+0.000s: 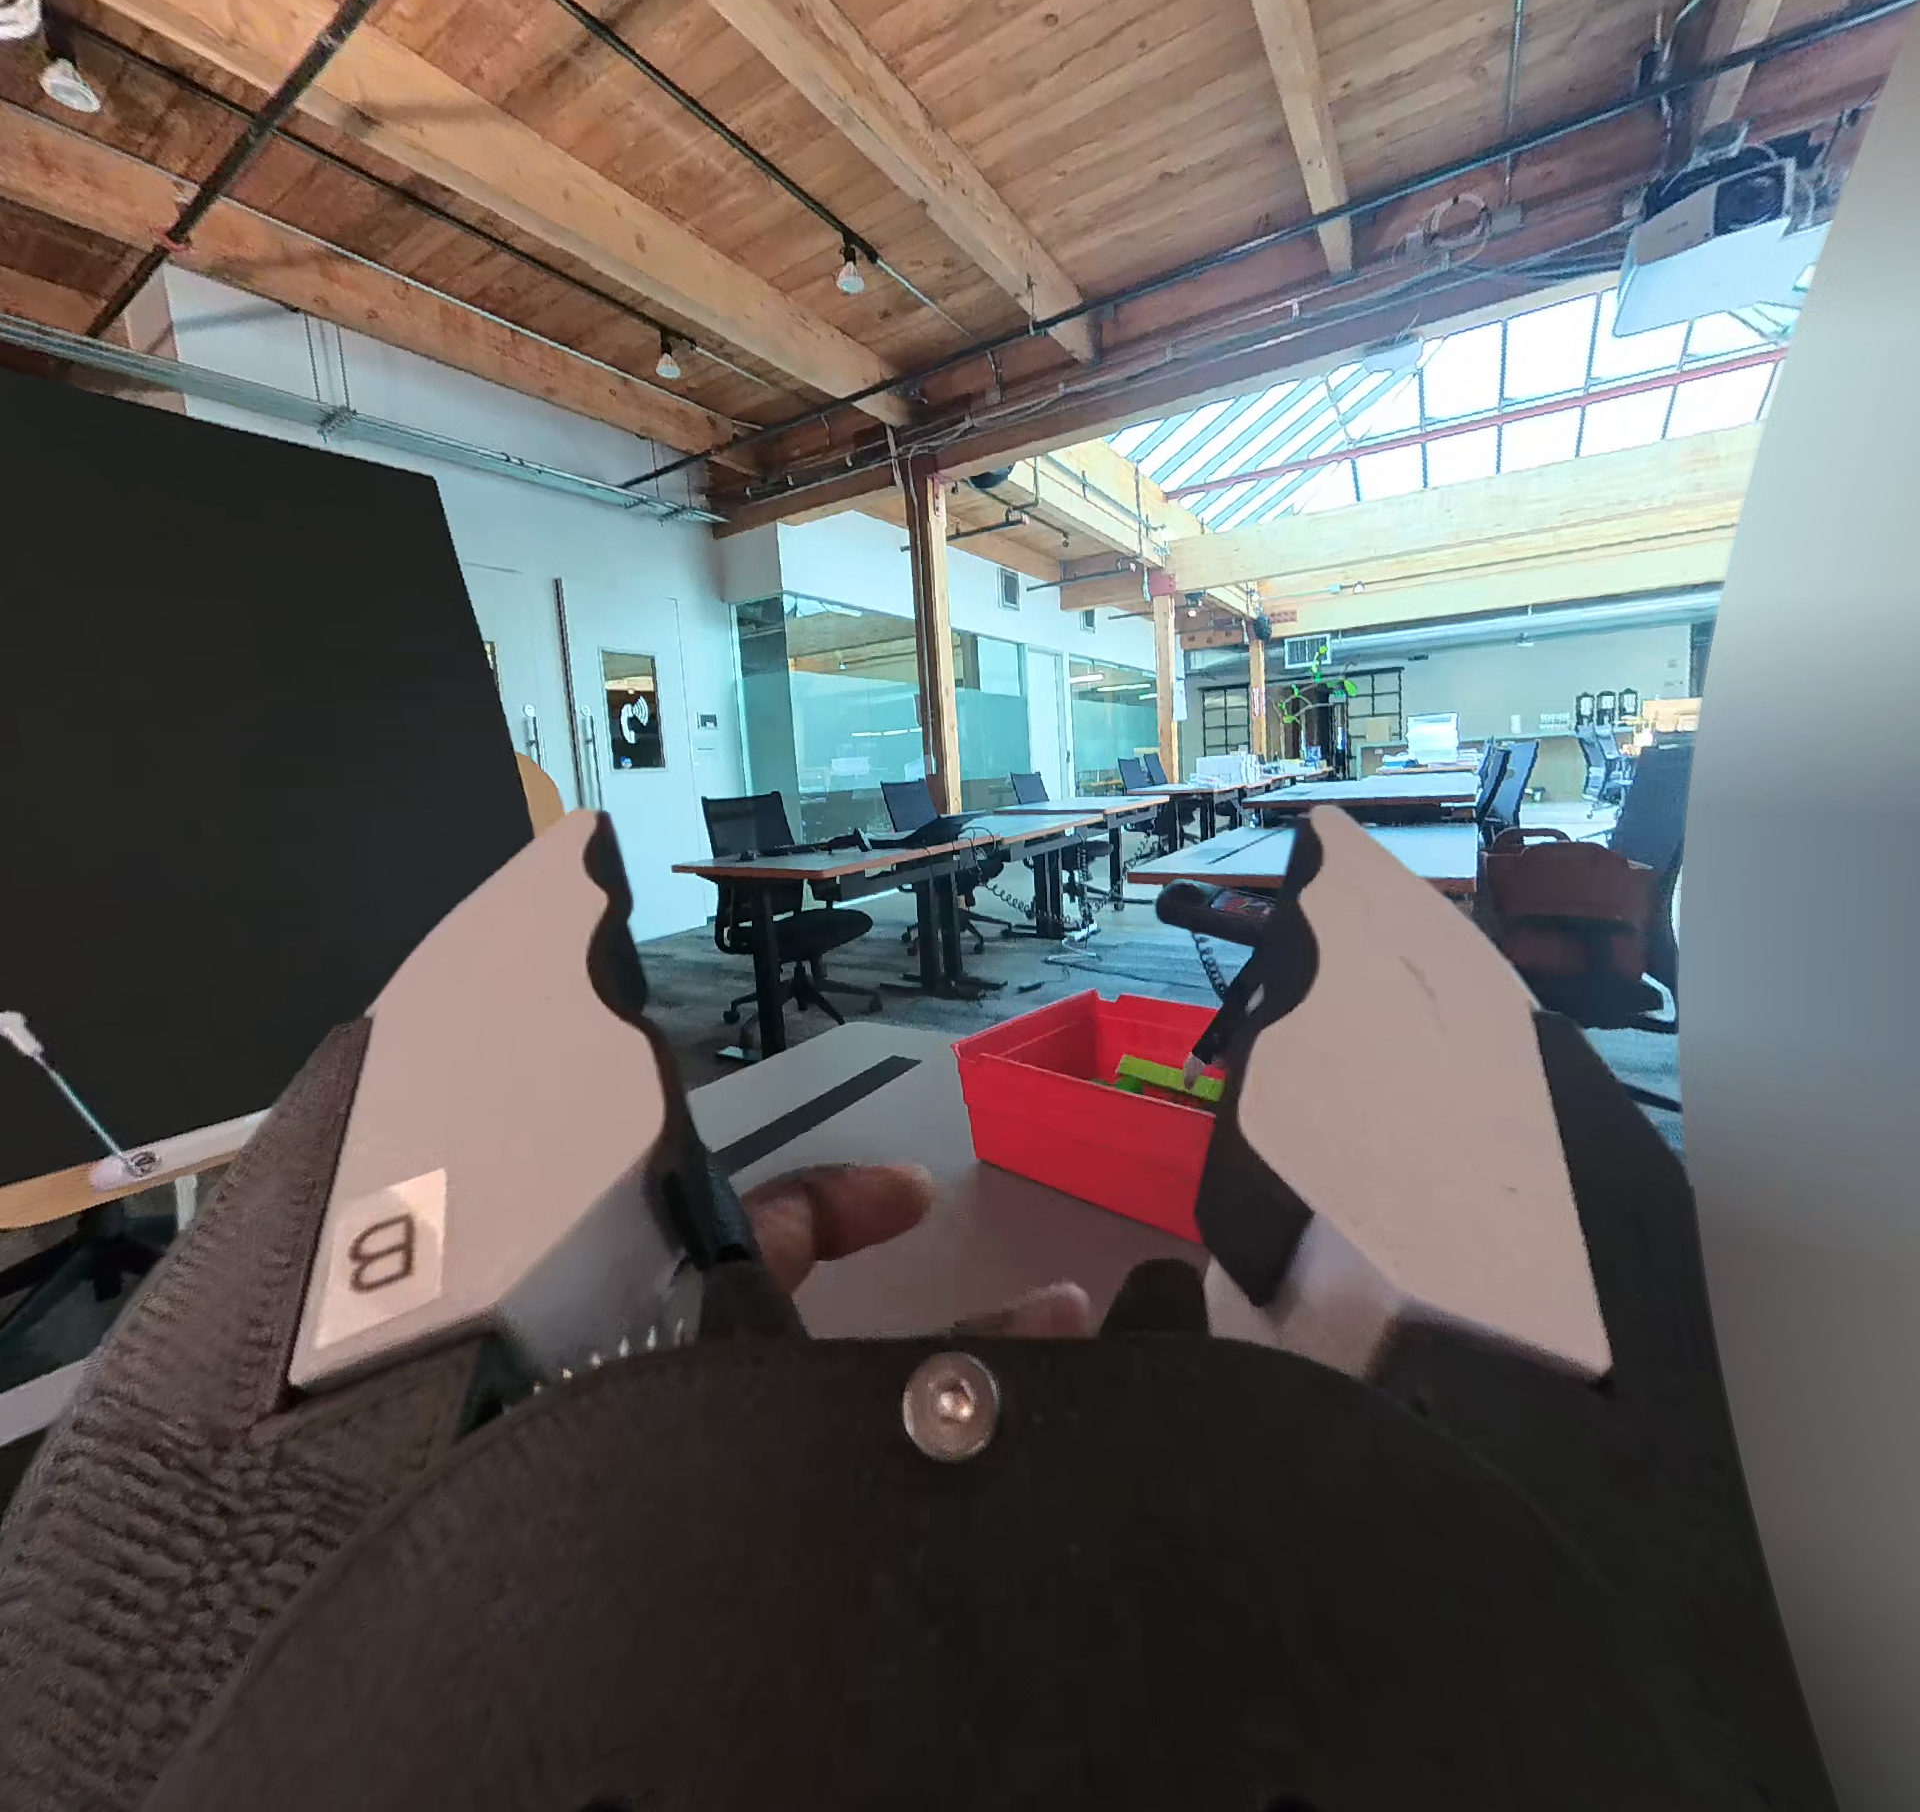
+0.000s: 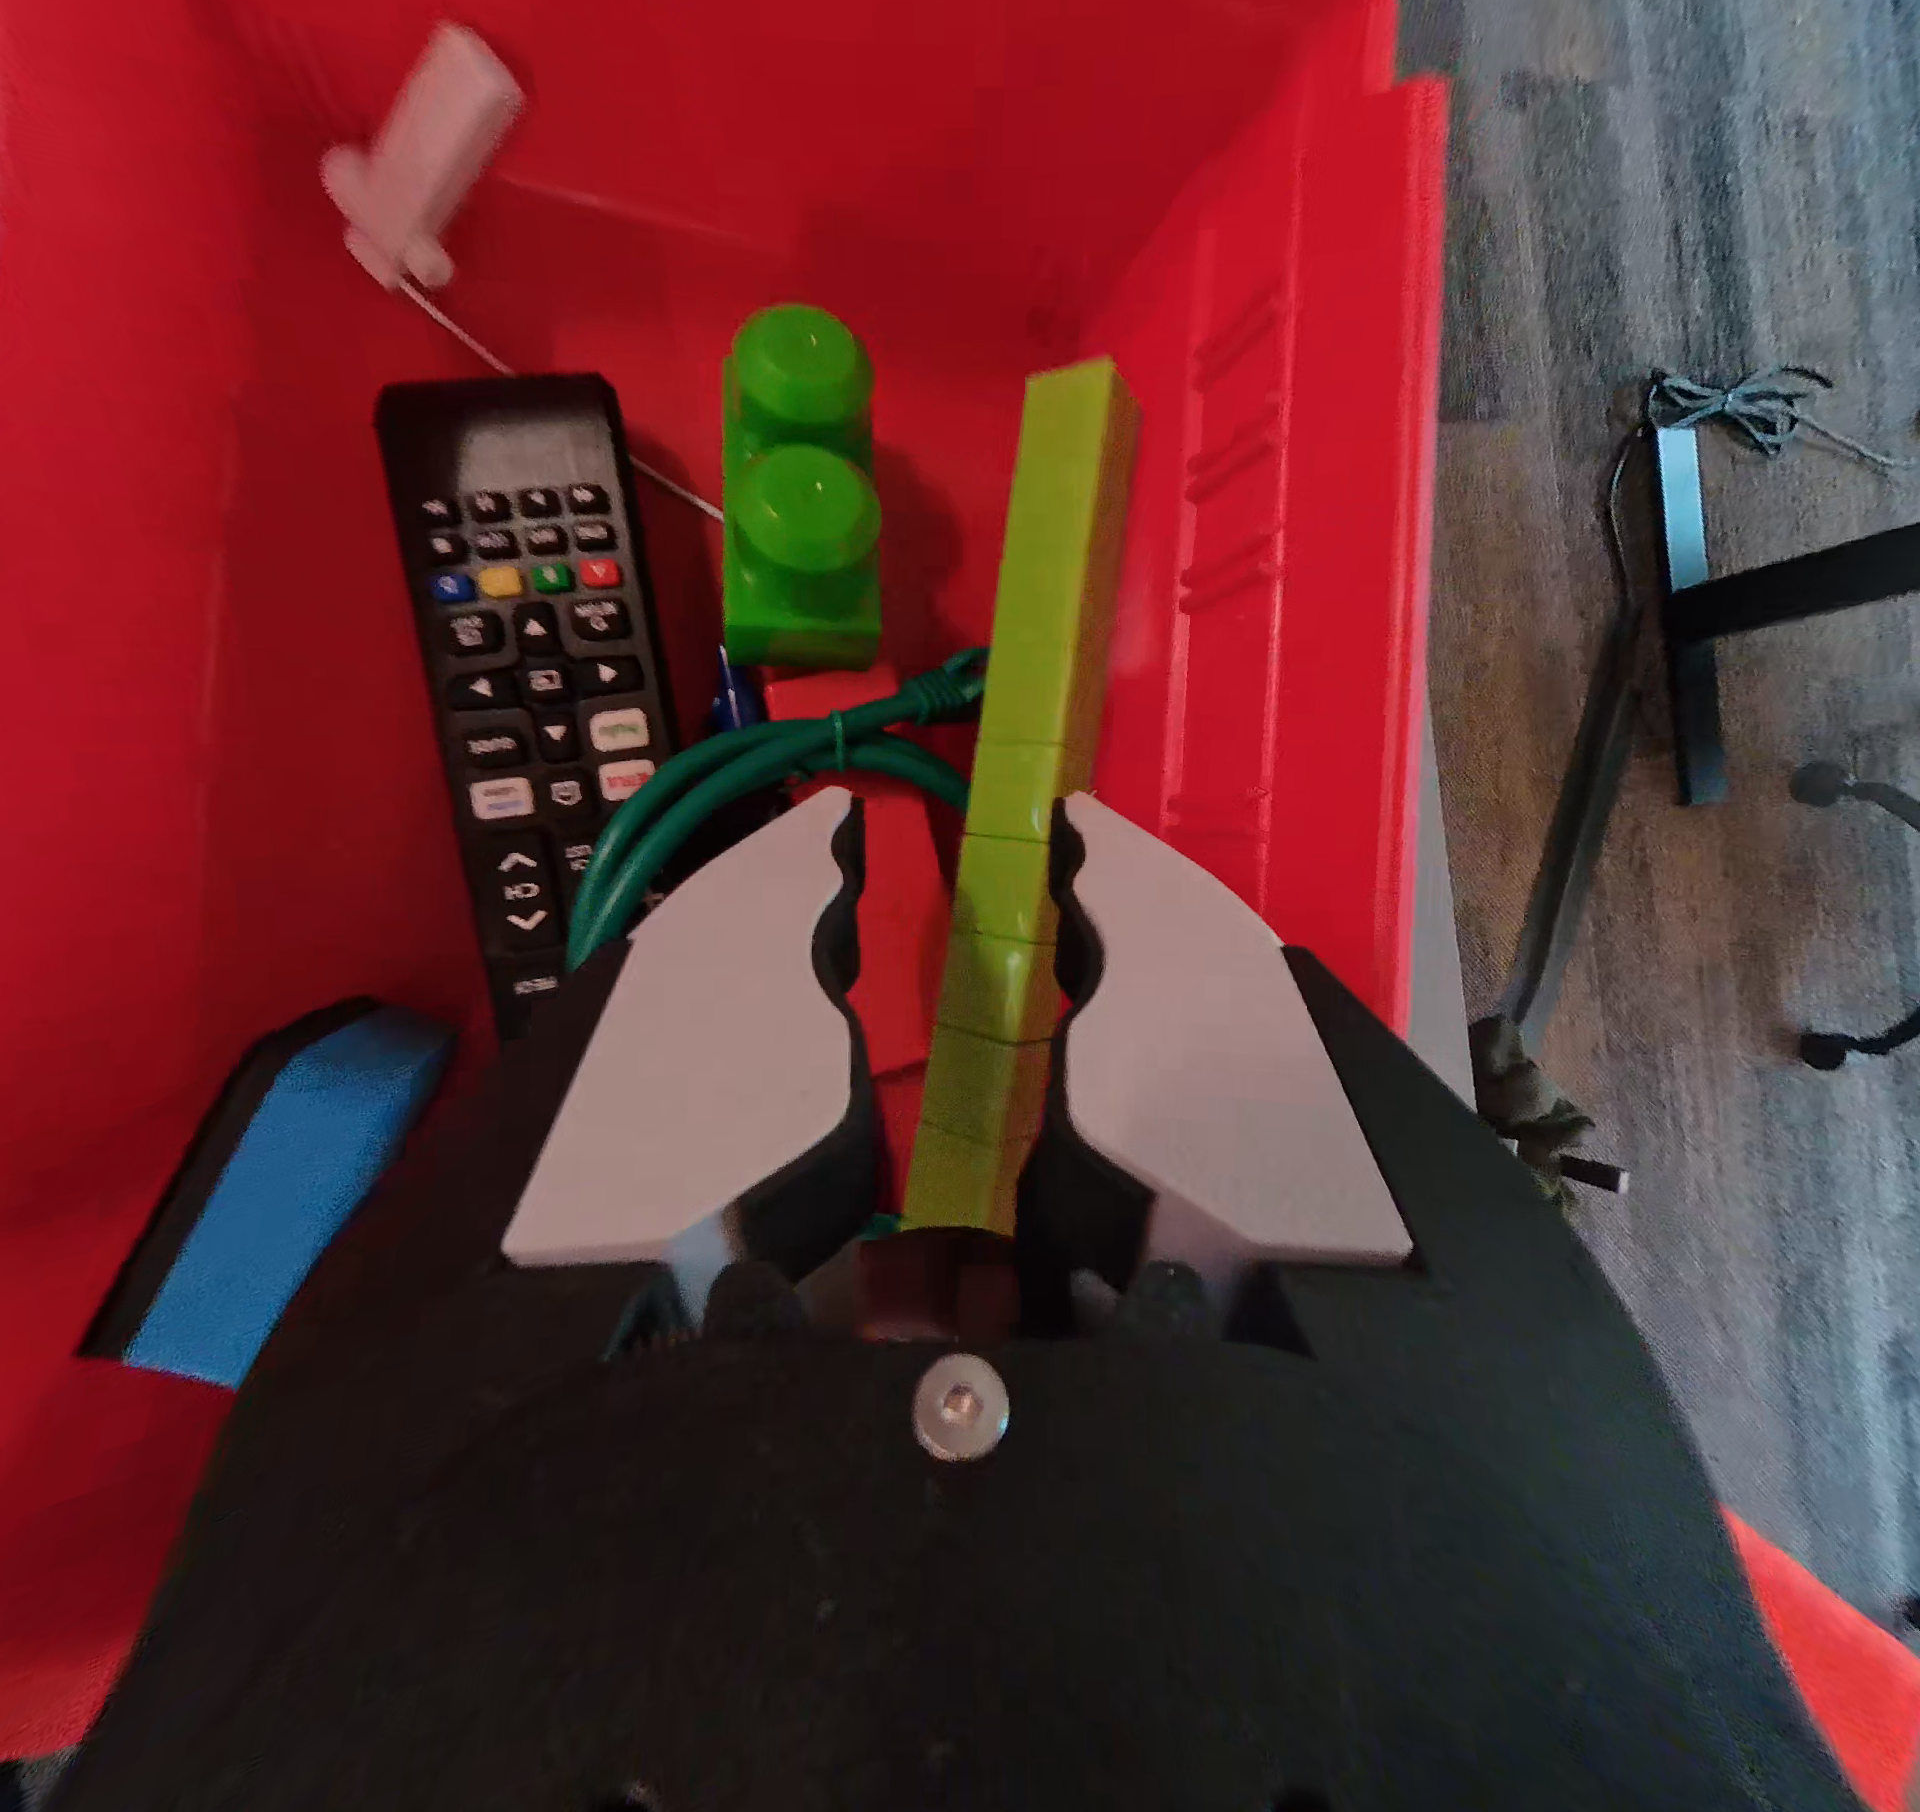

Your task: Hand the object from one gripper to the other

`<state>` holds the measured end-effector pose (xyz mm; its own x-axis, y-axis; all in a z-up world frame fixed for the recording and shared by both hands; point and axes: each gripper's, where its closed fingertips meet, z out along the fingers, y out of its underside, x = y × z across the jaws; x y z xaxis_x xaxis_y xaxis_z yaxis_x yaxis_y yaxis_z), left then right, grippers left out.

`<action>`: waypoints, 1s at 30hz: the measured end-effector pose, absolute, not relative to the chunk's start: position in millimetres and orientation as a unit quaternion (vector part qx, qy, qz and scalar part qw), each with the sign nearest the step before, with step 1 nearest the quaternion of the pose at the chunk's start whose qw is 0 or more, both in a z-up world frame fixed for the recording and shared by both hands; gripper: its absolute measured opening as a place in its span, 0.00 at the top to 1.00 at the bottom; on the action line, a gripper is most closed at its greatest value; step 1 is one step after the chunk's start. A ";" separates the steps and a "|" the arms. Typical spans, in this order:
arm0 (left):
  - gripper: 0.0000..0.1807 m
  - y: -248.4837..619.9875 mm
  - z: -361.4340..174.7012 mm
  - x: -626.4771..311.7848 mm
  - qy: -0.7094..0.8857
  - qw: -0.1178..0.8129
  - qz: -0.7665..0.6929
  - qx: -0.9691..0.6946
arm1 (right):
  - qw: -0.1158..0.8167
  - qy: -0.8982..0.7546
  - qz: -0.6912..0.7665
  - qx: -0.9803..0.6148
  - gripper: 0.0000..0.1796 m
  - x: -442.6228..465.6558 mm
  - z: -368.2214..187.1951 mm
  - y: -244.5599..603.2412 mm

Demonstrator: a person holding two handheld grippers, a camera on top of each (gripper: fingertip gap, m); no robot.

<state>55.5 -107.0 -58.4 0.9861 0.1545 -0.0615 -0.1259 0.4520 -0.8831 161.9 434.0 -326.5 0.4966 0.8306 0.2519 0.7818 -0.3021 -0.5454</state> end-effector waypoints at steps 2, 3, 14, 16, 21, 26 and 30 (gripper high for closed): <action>0.31 -111.5 -55.1 56.3 -0.015 0.857 0.085 -0.508 | 0.342 -0.493 0.071 -0.797 0.77 157.4 -311.5 427.9; 0.31 -115.1 -52.7 56.1 -0.017 0.860 0.087 -0.503 | 0.364 -0.488 0.094 -0.788 0.74 153.9 -300.8 423.8; 0.31 -224.8 -32.3 16.2 -0.132 0.872 0.248 -0.400 | 0.654 -0.355 0.432 -0.509 0.38 165.2 -109.6 315.9; 0.32 -249.2 -34.4 5.6 -0.162 0.861 0.291 -0.385 | 0.683 -0.335 0.472 -0.445 0.31 182.5 -78.3 287.0; 0.35 -284.9 -44.0 -14.1 -0.213 0.832 0.351 -0.373 | 0.701 -0.303 0.543 -0.348 0.19 229.4 -32.2 236.9; 0.42 -296.9 -62.7 -44.6 -0.265 0.786 0.396 -0.394 | 0.718 -0.246 0.583 -0.289 0.19 275.5 -6.4 221.6; 0.47 -296.1 -101.7 -93.6 -0.334 0.729 0.395 -0.448 | 0.726 -0.213 0.596 -0.270 0.19 295.2 1.5 221.5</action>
